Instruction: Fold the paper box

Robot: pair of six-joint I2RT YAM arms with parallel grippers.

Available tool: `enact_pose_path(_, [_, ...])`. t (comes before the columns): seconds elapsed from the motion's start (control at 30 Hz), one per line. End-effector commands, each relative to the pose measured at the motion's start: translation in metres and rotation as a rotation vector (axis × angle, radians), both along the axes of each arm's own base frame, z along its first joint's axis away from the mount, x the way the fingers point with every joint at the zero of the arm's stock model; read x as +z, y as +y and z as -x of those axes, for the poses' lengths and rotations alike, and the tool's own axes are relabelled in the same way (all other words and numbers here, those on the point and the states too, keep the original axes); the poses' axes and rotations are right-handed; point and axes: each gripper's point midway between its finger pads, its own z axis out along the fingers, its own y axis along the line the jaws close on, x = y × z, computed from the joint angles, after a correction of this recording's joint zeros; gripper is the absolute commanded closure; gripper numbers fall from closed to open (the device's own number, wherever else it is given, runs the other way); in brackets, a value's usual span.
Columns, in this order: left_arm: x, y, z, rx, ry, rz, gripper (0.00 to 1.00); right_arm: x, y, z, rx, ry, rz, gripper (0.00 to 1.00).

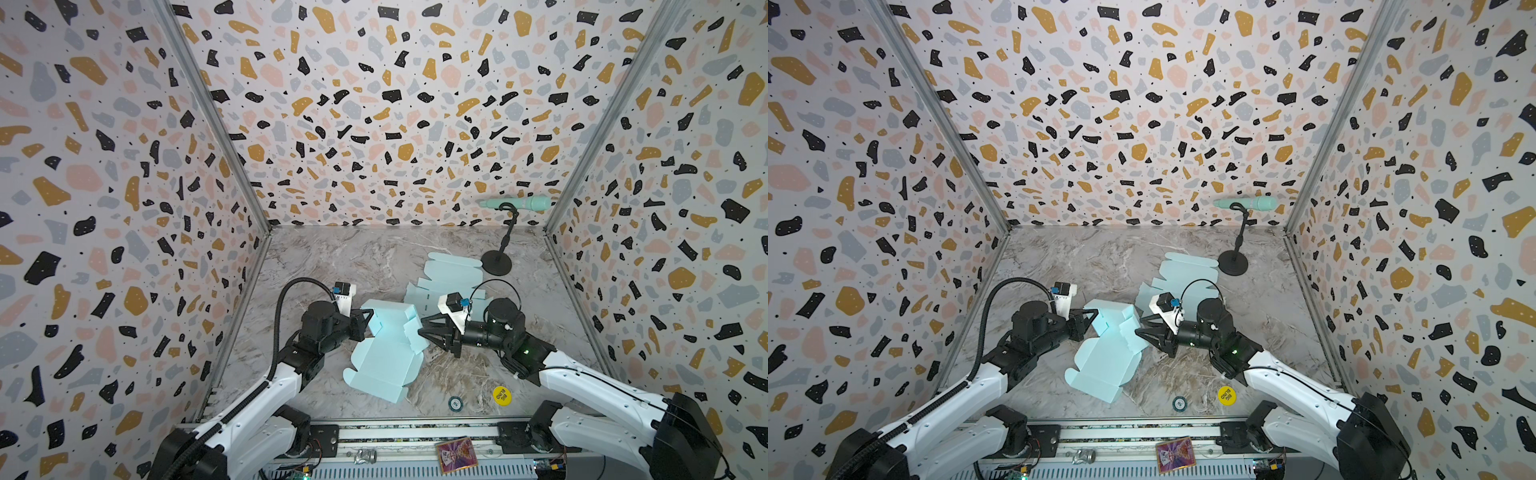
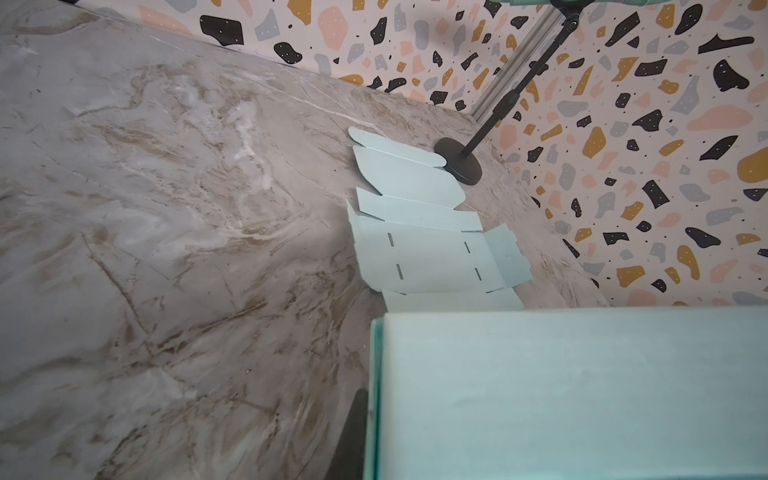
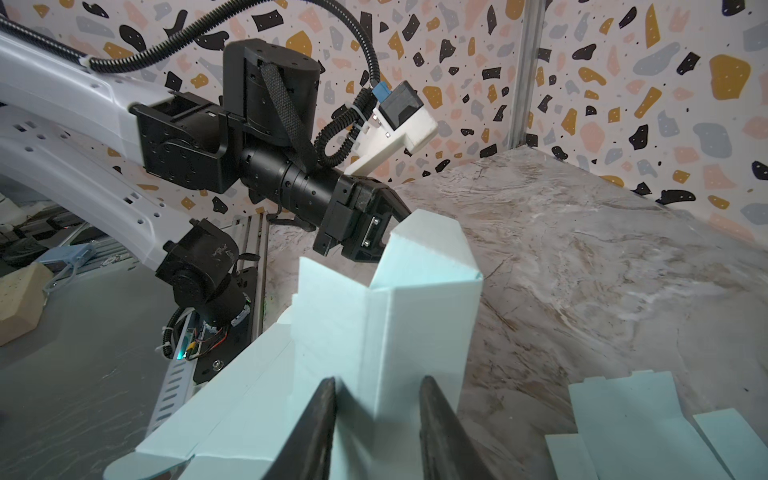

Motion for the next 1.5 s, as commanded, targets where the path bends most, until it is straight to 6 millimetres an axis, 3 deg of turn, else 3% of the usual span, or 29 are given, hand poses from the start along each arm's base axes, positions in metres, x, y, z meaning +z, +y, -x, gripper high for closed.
enact_pose_path(0.0, [0.026, -0.003, -0.007, 0.004, -0.065, 0.035, 1.00, 0.018, 0.013, -0.005, -0.039, -0.032, -0.013, 0.67])
enact_pose_path(0.33, [0.023, 0.008, -0.009, 0.078, -0.057, 0.041, 1.00, -0.027, 0.039, -0.050, -0.400, 0.041, 0.209, 0.60])
enact_pose_path(0.7, [0.008, 0.014, -0.008, 0.123, -0.006, 0.060, 1.00, -0.053, 0.038, -0.082, -0.644, 0.026, 0.365, 0.61])
enact_pose_path(0.93, [0.004, 0.013, -0.007, 0.119, -0.003, 0.049, 1.00, -0.066, 0.041, -0.097, -0.736, -0.023, 0.452, 0.64])
enact_pose_path(1.47, [0.003, 0.010, -0.010, 0.109, -0.012, 0.065, 1.00, -0.082, 0.044, -0.109, -0.865, -0.133, 0.598, 0.83])
